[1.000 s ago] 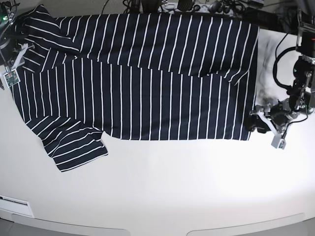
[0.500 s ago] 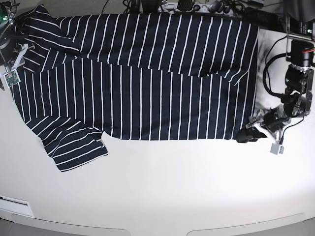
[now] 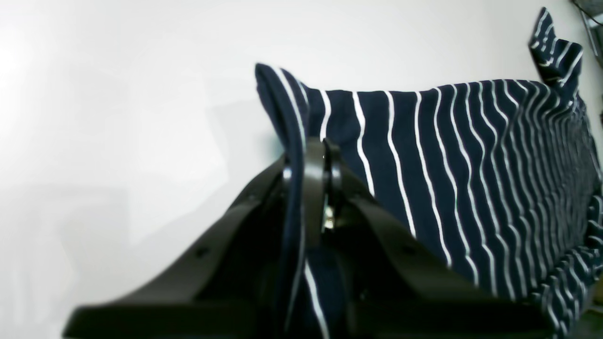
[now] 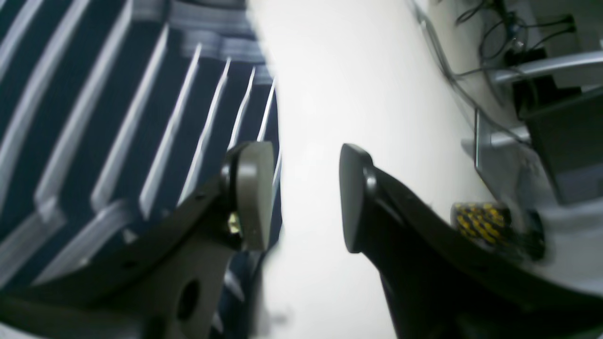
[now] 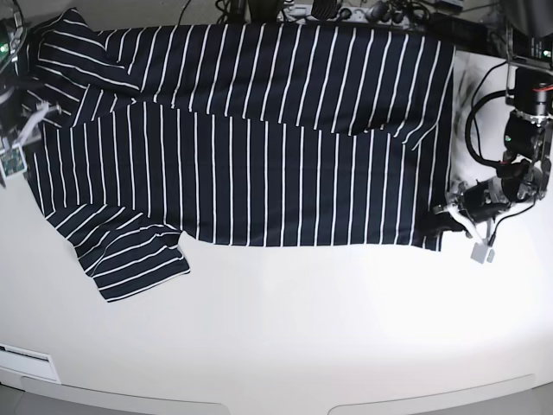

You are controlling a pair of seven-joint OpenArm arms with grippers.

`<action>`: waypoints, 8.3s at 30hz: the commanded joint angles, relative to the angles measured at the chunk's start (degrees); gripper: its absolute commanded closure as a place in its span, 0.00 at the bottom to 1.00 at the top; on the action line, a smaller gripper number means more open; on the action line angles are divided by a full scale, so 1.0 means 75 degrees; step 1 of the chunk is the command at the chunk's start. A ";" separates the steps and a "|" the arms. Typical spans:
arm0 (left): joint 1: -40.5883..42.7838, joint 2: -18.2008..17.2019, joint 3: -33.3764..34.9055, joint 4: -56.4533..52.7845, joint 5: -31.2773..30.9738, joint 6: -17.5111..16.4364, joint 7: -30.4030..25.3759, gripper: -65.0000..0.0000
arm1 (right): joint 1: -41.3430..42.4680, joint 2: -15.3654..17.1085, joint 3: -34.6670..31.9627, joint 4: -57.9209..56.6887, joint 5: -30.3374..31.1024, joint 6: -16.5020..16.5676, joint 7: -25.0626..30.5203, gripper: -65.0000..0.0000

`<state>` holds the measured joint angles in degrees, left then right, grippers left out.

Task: Fold the T-shirt properly

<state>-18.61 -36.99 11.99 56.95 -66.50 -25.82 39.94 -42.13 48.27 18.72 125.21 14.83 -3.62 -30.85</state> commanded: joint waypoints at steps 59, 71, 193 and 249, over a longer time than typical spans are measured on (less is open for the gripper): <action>-0.0915 -0.0160 -0.0003 0.0006 0.1352 0.0128 -0.0323 1.00 | 0.9375 -0.1711 -0.2801 -0.9471 0.5164 0.5816 -0.1900 1.00; -0.1979 -0.0146 -0.0003 0.0006 0.1483 -0.0061 -0.0248 1.00 | 1.0681 -0.1562 -0.3949 -0.8912 0.3923 0.5761 -0.1291 1.00; 0.0318 -0.3448 -0.0076 0.2291 -0.0924 -0.0944 0.2212 0.44 | 0.4368 -0.1148 -0.3337 -0.5007 0.1868 0.3325 -0.2031 1.00; 0.2110 -0.0239 -0.1958 0.0437 -0.2467 -0.0114 0.4194 0.44 | 0.4587 -0.1204 0.1568 -0.3908 0.4398 0.4223 -0.2774 0.38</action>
<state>-3.86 -38.65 -3.42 60.62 -87.20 -28.32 66.87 -8.43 37.63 29.87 94.94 47.64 27.97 -52.99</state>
